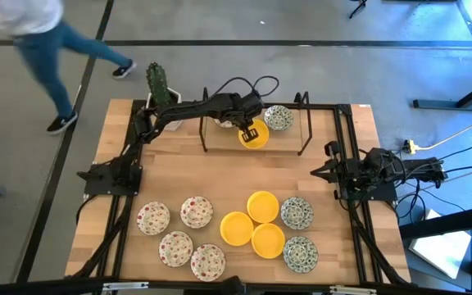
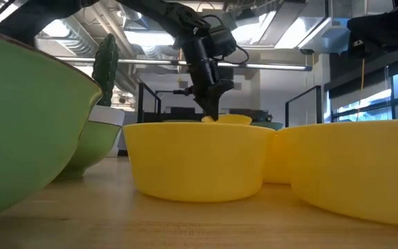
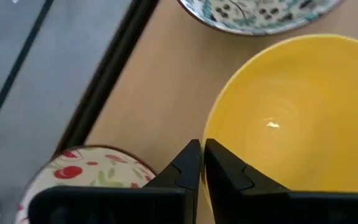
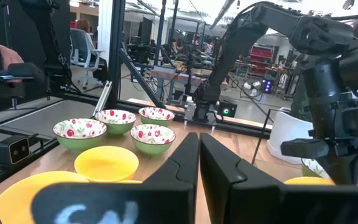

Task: Pick & Place Mini bowls
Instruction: Put the top left yellow bowl on the shelf, then stack the top blue bowl on top of the blue bowl on the shelf

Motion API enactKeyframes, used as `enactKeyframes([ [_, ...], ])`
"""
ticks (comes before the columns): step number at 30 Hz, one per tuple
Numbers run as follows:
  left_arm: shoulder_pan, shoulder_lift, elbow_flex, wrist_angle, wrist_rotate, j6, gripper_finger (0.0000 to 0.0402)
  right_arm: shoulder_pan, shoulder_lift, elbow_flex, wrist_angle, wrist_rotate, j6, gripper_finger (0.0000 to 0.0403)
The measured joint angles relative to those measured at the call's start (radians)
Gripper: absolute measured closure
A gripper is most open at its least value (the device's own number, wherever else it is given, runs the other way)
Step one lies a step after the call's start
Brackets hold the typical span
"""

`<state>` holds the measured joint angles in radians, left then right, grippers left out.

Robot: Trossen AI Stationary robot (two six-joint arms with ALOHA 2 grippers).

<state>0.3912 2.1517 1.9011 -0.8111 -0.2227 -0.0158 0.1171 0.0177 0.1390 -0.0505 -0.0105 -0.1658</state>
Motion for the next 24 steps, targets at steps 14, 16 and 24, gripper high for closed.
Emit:
enactKeyframes([
  [14, -0.009, -0.014, 0.000, -0.003, -0.068, 0.049, 0.0299, 0.000, 0.000, 0.000, 0.000, 0.000, 0.004, 0.0386],
  [16, -0.022, -0.045, 0.000, -0.020, -0.060, 0.062, 0.0288, 0.000, 0.000, 0.000, 0.000, 0.000, 0.009, 0.0386],
  [24, -0.164, -0.263, 0.000, -0.289, -0.043, 0.020, 0.0310, 0.000, 0.000, 0.000, 0.000, 0.001, 0.022, 0.0386],
])
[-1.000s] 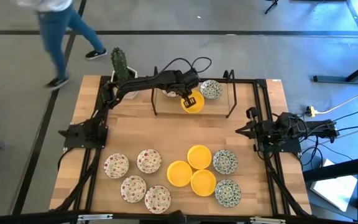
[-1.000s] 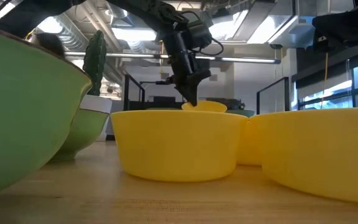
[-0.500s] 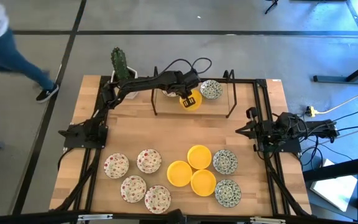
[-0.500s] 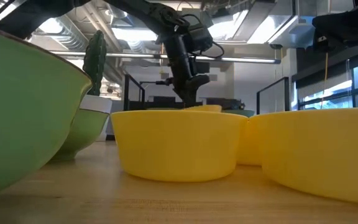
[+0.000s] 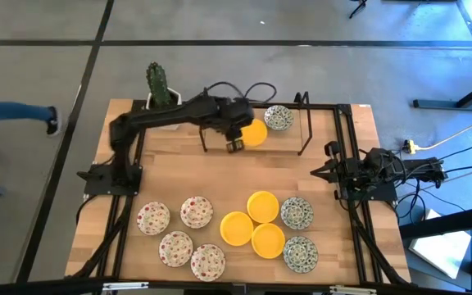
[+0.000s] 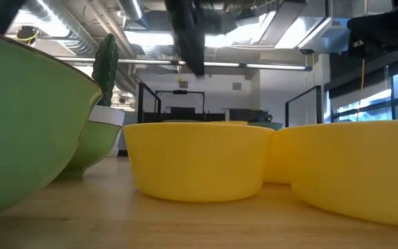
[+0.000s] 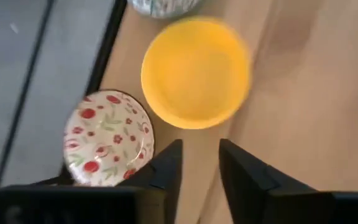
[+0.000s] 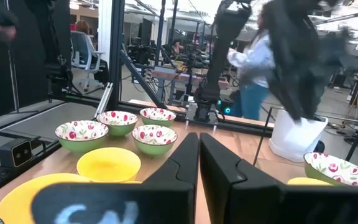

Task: Pick & Place Mini bowls
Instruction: Stack the top blue bowl on top of the blue bowl on the shelf

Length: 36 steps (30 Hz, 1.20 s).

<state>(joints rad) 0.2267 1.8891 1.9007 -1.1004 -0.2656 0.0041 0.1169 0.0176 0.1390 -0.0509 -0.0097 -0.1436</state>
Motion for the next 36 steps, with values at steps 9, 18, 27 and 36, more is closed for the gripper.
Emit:
enactKeyframes([
  [9, -0.311, -0.401, -0.089, 0.145, -0.104, 0.091, 0.0398, 0.000, 0.000, 0.000, -0.007, 0.000, 0.005, 0.0386],
  [18, -0.474, -0.967, -0.890, 0.873, -0.209, 0.115, 0.0400, 0.000, 0.000, 0.000, -0.008, -0.001, 0.004, 0.0386],
  [27, -0.196, -1.370, -1.564, 1.408, 0.264, 0.070, 0.0399, 0.000, 0.000, 0.000, -0.007, 0.014, -0.005, 0.0386],
  [36, -0.120, -1.359, -1.817, 1.837, 0.278, 0.064, 0.0399, 0.000, 0.000, 0.000, -0.008, 0.044, -0.014, 0.0386],
])
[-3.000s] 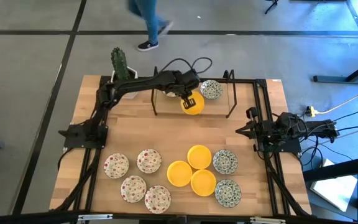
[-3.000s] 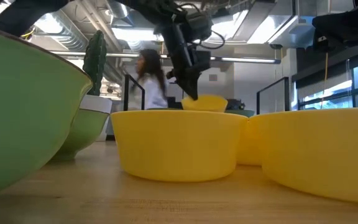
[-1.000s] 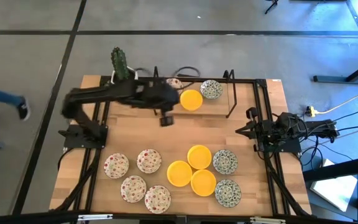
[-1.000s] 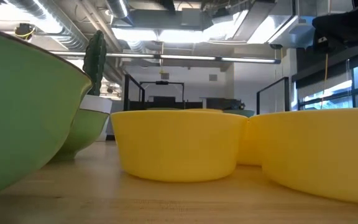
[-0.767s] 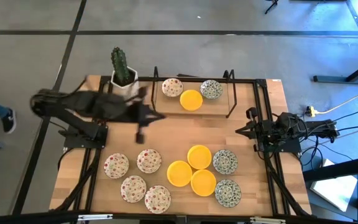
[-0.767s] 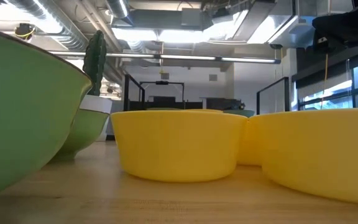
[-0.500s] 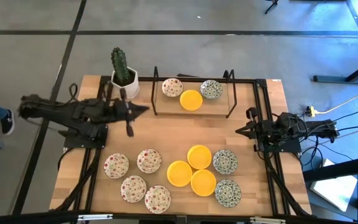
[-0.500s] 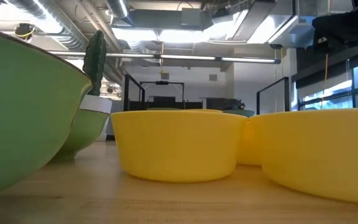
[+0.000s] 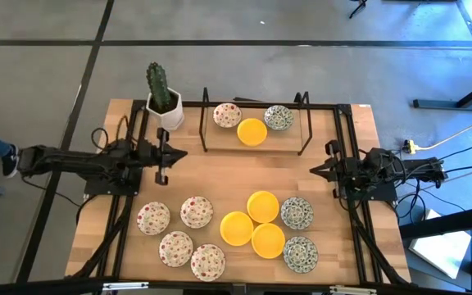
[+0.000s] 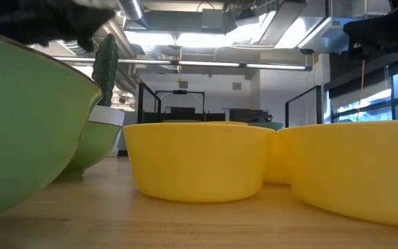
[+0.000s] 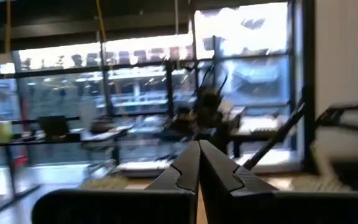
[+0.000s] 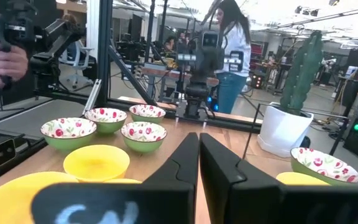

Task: Pick & Place Mini bowls
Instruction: Stack the top blue bowl on top of the blue bowl on the shelf

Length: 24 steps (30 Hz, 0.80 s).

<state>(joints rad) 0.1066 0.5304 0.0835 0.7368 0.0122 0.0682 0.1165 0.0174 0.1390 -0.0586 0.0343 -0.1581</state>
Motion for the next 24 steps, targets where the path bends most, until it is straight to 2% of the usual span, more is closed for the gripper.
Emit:
enactKeyframes([
  [3, 0.000, 0.000, -0.042, 0.016, -0.097, 0.070, 0.0400, 0.000, 0.000, 0.000, 0.000, 0.000, -0.002, 0.0386],
  [5, 0.000, 0.008, -0.062, 0.060, -0.183, 0.062, 0.0399, 0.000, 0.000, 0.000, 0.000, 0.001, -0.004, 0.0386],
  [7, 0.000, 0.010, -0.072, 0.083, -0.226, 0.049, 0.0399, 0.000, 0.000, 0.000, 0.000, 0.001, -0.008, 0.0386],
  [10, 0.000, 0.009, -0.075, 0.057, -0.212, 0.046, 0.0400, 0.000, 0.000, 0.000, 0.000, 0.001, -0.008, 0.0386],
  [15, -0.007, -0.014, -0.075, 0.007, -0.090, 0.114, 0.0399, 0.000, 0.000, 0.000, 0.000, 0.001, -0.006, 0.0386],
  [19, -0.035, -0.097, -0.075, -0.015, -0.135, 0.117, 0.0399, 0.000, 0.000, 0.000, 0.000, 0.000, 0.001, 0.0386],
  [24, -0.073, -0.219, -0.075, -0.171, -0.187, 0.153, 0.0400, 0.000, 0.000, 0.000, -0.023, 0.000, 0.000, 0.0386],
])
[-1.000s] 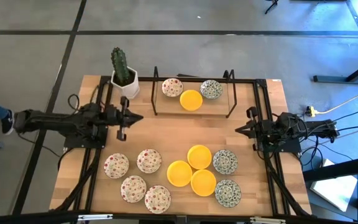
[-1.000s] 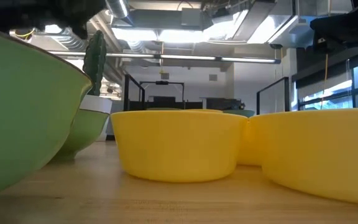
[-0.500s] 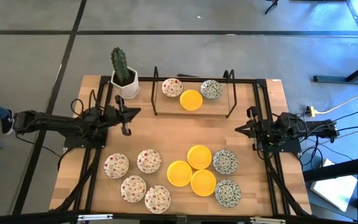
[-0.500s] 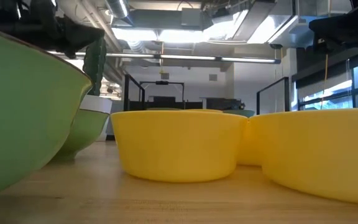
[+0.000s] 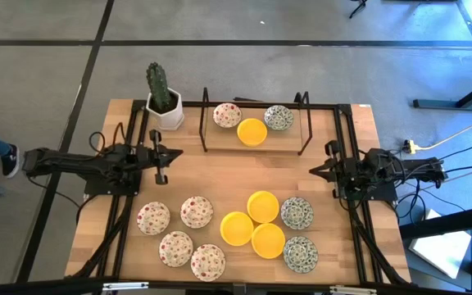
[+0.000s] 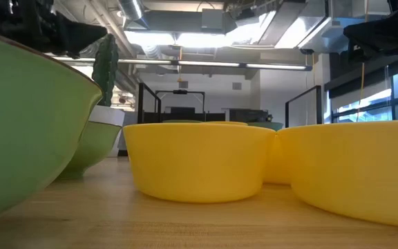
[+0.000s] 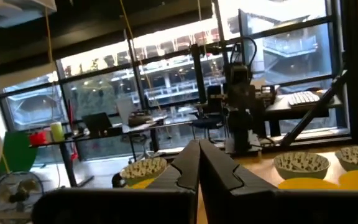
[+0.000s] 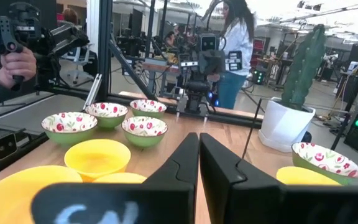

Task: Pick & Place Mini bowls
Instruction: Stack the top blue bowl on top of the blue bowl on the shelf

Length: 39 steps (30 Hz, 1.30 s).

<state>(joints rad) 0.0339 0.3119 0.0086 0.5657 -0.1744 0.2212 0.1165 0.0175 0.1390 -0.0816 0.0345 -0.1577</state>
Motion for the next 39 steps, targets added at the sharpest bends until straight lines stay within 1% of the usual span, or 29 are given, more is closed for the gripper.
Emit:
enactKeyframes([
  [5, -0.054, -0.110, 0.000, -0.085, -0.007, 0.023, 0.0400, 0.000, 0.000, 0.000, 0.001, 0.000, 0.000, 0.0386],
  [8, -0.083, -0.153, 0.000, -0.146, -0.015, 0.032, 0.0400, 0.000, 0.000, 0.000, 0.001, 0.000, 0.000, 0.0386],
  [13, -0.106, -0.163, 0.000, -0.218, -0.142, 0.000, 0.0400, 0.000, 0.000, 0.000, 0.001, 0.000, 0.000, 0.0386],
  [16, -0.106, -0.163, 0.000, -0.239, -0.182, -0.026, 0.0399, 0.000, 0.000, 0.000, 0.001, 0.000, 0.000, 0.0386],
  [24, -0.106, -0.163, 0.000, -0.234, -0.185, -0.027, 0.0398, 0.000, 0.000, 0.000, 0.001, -0.002, 0.000, 0.0386],
  [29, -0.109, -0.163, 0.000, -0.236, -0.178, -0.012, 0.0398, 0.000, 0.000, 0.000, 0.001, -0.052, 0.017, 0.0386],
  [39, -0.124, -0.163, 0.000, -0.216, -0.164, 0.009, 0.0393, 0.000, 0.000, 0.001, 0.027, -0.054, -0.001, 0.0386],
])
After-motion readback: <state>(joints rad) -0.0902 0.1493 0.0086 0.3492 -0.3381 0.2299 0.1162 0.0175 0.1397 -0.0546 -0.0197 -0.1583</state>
